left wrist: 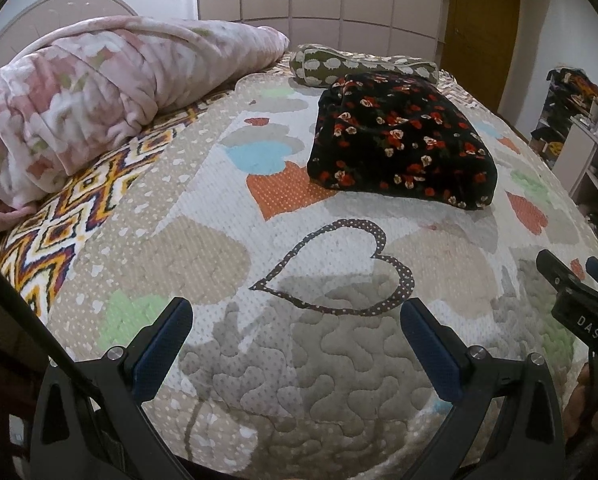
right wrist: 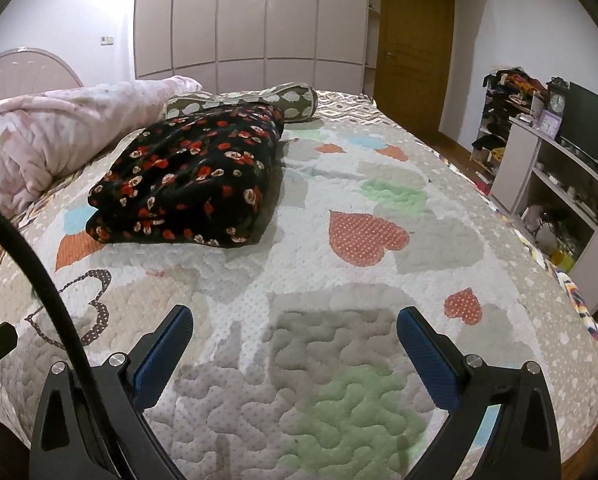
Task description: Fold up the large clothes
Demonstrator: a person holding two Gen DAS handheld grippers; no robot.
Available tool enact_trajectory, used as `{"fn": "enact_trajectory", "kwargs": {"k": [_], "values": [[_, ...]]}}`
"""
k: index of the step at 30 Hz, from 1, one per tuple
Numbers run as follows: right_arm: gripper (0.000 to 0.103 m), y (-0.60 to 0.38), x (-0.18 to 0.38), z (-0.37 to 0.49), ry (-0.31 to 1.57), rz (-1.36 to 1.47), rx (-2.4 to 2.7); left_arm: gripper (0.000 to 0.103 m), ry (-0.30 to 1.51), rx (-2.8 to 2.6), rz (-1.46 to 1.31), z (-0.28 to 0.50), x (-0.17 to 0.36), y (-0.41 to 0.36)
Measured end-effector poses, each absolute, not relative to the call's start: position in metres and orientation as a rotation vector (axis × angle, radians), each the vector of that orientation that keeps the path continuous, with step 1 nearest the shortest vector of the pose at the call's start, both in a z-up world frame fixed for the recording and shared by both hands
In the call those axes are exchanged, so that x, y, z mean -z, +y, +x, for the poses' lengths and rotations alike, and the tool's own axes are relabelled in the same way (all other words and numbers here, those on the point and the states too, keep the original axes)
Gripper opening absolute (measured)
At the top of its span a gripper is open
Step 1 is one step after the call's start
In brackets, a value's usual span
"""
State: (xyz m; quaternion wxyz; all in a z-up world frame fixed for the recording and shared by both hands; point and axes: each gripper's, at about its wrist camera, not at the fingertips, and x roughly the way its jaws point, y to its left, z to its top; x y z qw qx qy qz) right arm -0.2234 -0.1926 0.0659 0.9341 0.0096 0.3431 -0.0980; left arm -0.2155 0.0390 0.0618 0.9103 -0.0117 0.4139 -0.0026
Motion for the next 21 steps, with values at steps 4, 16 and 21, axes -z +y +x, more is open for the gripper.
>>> {"fn": "enact_trajectory", "kwargs": {"k": [4,16,21], "values": [[0.103,-0.194,-0.065,-0.223,0.708,0.027,0.201,0.103,0.864,0.011,-0.03,-0.215,-0.06,0.04],[0.103,-0.186,-0.062,-0.222,0.719,0.013,0.185,0.103,0.899,0.003,-0.044,-0.211,-0.053,0.043],[0.103,-0.183,-0.061,-0.222,0.724,0.008,0.183,0.103,0.904,-0.002,-0.047,-0.211,-0.052,0.044]]}}
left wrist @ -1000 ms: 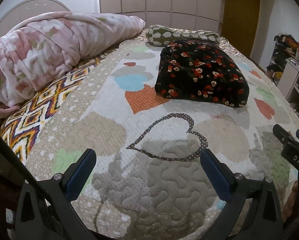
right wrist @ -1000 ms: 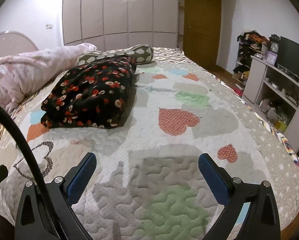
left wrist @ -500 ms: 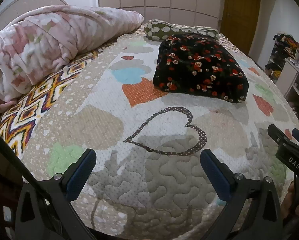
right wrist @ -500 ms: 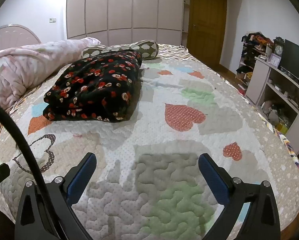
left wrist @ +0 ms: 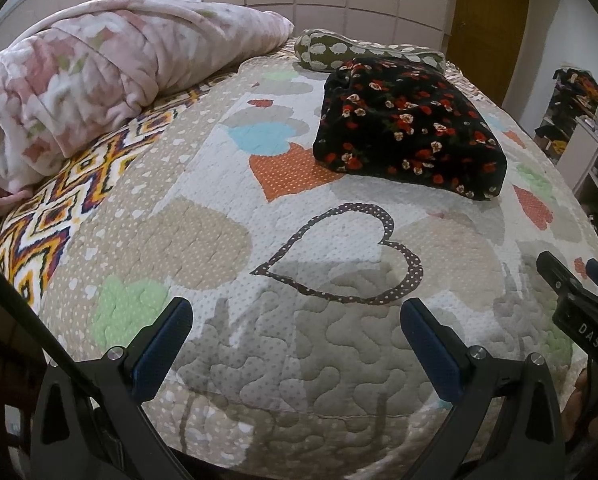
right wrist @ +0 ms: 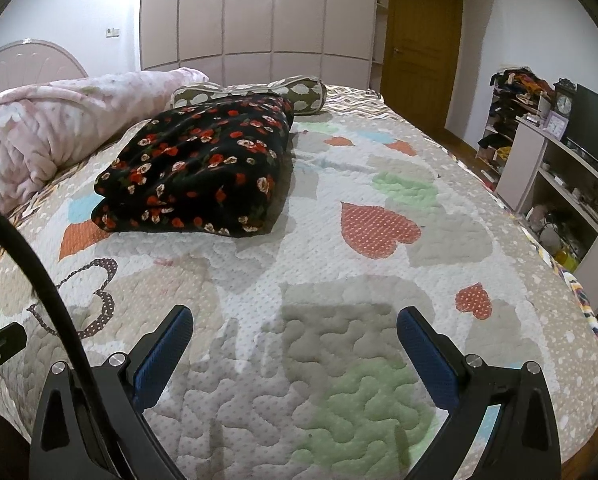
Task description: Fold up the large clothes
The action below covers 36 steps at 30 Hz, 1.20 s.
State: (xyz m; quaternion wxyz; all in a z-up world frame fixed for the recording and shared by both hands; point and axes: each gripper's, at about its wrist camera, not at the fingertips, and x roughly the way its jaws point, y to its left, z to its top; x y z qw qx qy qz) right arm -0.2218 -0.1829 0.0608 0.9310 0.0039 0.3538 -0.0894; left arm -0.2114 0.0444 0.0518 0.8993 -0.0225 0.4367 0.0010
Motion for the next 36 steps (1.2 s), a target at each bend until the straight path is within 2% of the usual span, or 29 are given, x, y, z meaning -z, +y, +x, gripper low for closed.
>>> {"fn": "enact_trajectory", "kwargs": {"k": [36], "values": [[0.103,-0.168,-0.068,-0.214,0.721,-0.03,0.135,0.103,0.959,-0.009,-0.07,-0.203,-0.041,0.049]]}}
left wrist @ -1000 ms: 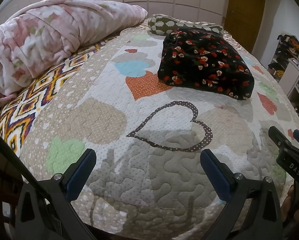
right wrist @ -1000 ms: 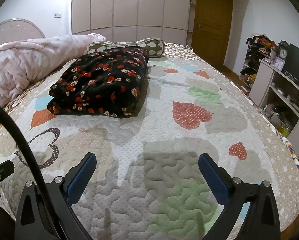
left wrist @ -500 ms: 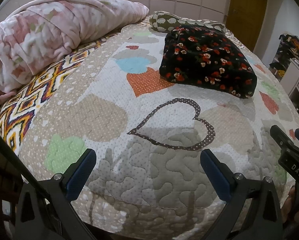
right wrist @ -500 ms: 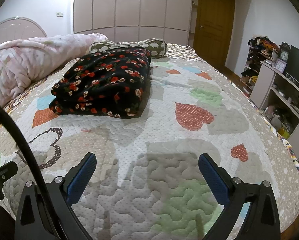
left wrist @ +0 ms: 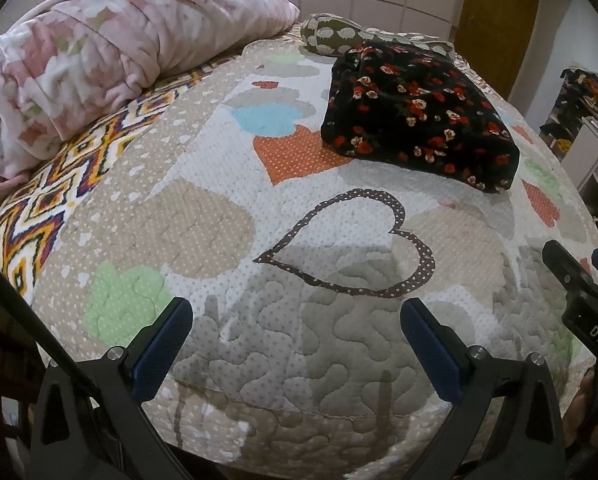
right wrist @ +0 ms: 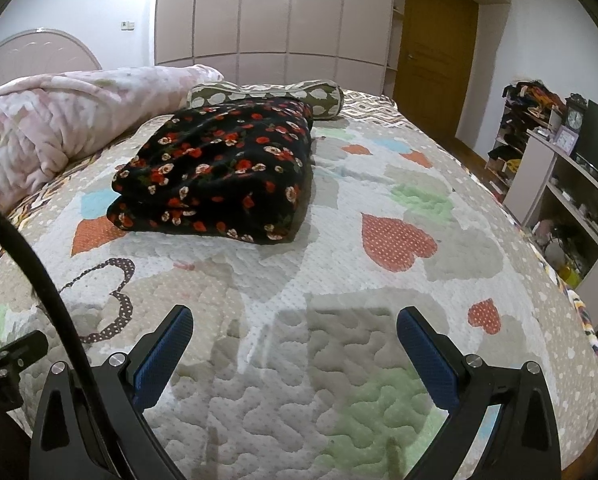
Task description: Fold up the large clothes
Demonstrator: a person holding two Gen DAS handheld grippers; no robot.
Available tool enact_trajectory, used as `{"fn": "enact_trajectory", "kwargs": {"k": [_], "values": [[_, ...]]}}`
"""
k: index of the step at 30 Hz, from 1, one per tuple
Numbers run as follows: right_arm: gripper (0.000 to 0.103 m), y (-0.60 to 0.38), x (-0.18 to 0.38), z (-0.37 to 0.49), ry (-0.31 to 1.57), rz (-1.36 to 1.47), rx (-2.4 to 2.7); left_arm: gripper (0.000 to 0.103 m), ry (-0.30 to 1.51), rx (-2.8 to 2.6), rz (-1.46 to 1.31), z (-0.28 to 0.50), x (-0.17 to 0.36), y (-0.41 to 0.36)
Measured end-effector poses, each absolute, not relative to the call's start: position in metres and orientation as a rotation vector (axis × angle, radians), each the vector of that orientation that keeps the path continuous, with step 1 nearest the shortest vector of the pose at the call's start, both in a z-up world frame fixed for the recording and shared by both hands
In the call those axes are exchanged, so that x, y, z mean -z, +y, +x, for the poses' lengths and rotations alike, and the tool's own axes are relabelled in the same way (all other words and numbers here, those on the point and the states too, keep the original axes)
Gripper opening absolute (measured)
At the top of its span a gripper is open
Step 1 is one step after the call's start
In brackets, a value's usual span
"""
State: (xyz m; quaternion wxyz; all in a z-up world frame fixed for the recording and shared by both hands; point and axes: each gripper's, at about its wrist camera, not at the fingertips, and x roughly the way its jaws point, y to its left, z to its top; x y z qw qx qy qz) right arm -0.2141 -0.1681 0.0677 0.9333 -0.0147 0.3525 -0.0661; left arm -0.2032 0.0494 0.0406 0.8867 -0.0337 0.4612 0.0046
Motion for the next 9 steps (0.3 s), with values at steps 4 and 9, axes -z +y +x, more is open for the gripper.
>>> {"fn": "enact_trajectory", "kwargs": {"k": [4,9], "values": [[0.103,-0.165,-0.068,-0.205,0.742,-0.032,0.112,0.103,0.95,-0.005,-0.062,-0.201,-0.042,0.05],[0.103,-0.159,-0.064,-0.195,0.779,-0.054,0.091,0.103,0.949,-0.015,-0.055,-0.197,-0.042,0.052]]}}
